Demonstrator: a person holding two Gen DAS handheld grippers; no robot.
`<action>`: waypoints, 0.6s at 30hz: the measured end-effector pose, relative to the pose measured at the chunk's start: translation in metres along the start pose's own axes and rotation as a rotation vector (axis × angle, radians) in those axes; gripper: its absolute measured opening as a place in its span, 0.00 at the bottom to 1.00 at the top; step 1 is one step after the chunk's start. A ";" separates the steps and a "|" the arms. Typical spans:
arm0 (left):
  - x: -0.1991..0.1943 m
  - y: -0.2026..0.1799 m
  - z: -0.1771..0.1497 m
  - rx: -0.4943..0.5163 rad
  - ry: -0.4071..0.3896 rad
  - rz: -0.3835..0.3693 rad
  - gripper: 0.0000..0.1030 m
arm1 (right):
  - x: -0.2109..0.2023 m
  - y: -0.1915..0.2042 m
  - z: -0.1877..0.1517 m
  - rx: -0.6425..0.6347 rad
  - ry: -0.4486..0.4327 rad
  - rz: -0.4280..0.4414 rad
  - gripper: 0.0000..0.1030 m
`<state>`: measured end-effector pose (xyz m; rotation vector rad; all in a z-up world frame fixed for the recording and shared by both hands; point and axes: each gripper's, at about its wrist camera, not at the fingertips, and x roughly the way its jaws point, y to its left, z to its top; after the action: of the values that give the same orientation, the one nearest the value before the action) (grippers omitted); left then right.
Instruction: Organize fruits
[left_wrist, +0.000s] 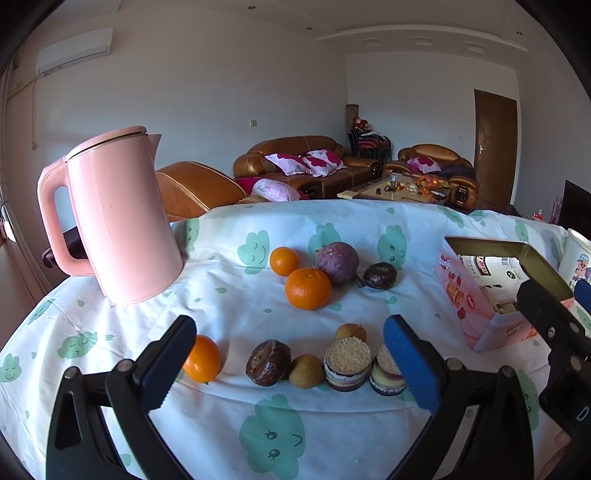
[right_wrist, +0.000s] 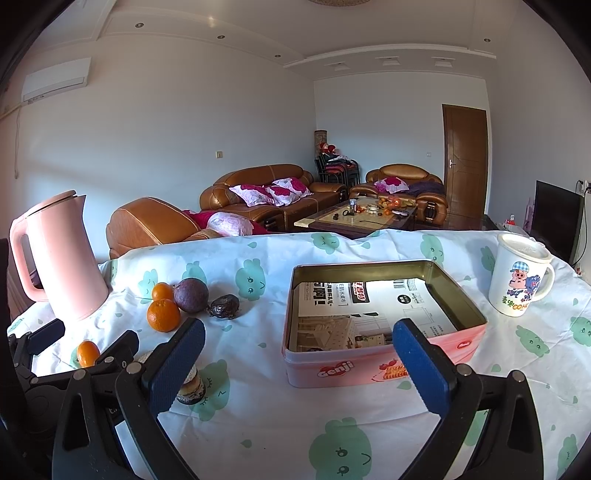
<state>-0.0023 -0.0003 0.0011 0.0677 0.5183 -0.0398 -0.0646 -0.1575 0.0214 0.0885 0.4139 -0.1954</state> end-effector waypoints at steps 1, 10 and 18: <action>0.000 0.000 0.000 0.000 0.000 0.000 1.00 | 0.000 0.000 0.000 0.000 0.001 0.000 0.99; 0.000 0.000 0.001 0.000 0.001 -0.001 1.00 | 0.001 -0.001 0.000 0.000 0.002 0.000 0.99; 0.000 0.000 0.001 0.000 0.002 -0.001 1.00 | 0.000 -0.001 0.000 0.001 0.002 0.001 0.99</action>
<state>-0.0017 0.0000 0.0014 0.0670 0.5206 -0.0408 -0.0646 -0.1587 0.0210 0.0897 0.4162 -0.1947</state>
